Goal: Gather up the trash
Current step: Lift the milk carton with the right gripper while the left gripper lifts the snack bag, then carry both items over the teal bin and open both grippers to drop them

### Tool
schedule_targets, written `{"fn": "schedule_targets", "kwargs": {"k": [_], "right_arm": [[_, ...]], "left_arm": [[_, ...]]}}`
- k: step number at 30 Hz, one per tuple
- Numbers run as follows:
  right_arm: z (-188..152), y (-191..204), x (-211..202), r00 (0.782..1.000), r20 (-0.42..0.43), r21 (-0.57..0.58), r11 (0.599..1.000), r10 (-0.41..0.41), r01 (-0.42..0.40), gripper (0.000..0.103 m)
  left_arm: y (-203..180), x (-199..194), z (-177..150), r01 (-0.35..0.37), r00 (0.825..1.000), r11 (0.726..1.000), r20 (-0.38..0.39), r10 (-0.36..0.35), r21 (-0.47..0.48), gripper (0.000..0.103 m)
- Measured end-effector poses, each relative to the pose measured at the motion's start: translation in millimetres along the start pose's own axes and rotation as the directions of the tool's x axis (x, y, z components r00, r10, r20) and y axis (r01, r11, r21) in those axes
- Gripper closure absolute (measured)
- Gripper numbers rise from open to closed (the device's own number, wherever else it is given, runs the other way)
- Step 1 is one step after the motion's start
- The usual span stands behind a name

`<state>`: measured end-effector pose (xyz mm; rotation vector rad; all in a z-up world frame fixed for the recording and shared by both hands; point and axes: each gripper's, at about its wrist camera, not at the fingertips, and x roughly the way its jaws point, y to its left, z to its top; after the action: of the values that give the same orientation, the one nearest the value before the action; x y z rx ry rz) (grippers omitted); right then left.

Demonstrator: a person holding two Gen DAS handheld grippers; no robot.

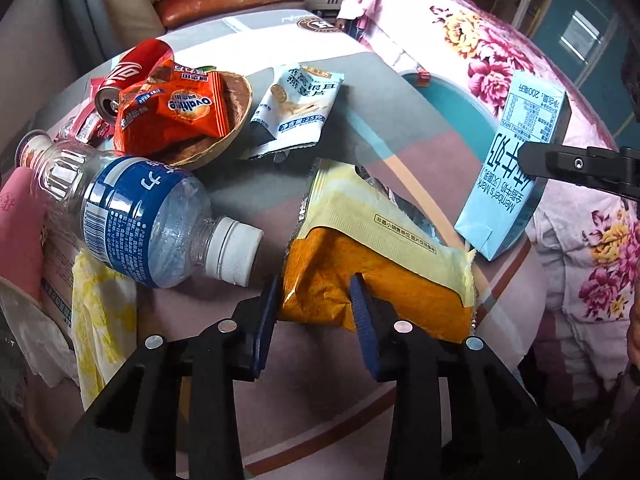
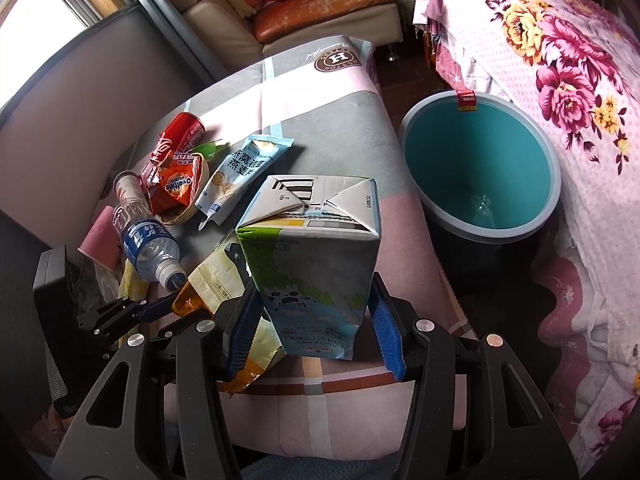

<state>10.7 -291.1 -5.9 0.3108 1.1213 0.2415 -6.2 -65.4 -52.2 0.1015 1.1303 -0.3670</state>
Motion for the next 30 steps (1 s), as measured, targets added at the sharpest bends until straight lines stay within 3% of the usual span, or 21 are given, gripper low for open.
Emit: {"fn": "schedule_targets", "kwargs": {"k": [6,14,18,24,30], "right_arm": [[3.4,-1.2,-7.5,1.0,0.03,0.004,1.0,-0.001,0.001,0.053],[12.0,-8.4,-21.4,0.997,0.081,0.024,1.0,-0.003,0.001,0.053],[29.1,-24.7,-36.5,0.989,0.146,0.066,0.998,-0.025,0.015,0.053],[55.3,-71.1,-59.0,0.97,0.225,0.157,0.986,-0.095,0.06,0.053],[73.2,-125.1,-57.8,0.956,0.245,0.255,0.962,-0.163,0.099,0.053]], "left_arm": [[3.6,-35.4,14.1,0.008,0.995,1.0,0.095,-0.006,-0.019,0.08],[14.7,-61.4,41.1,0.008,0.984,0.997,0.178,0.007,-0.08,0.081],[13.1,-69.3,62.6,0.006,0.978,0.997,0.21,0.009,-0.075,0.081],[-18.4,-60.1,110.2,0.021,0.971,0.999,0.24,-0.014,-0.027,0.081],[-77.0,-22.7,157.8,0.02,0.977,0.997,0.212,-0.035,0.072,0.081]]}}
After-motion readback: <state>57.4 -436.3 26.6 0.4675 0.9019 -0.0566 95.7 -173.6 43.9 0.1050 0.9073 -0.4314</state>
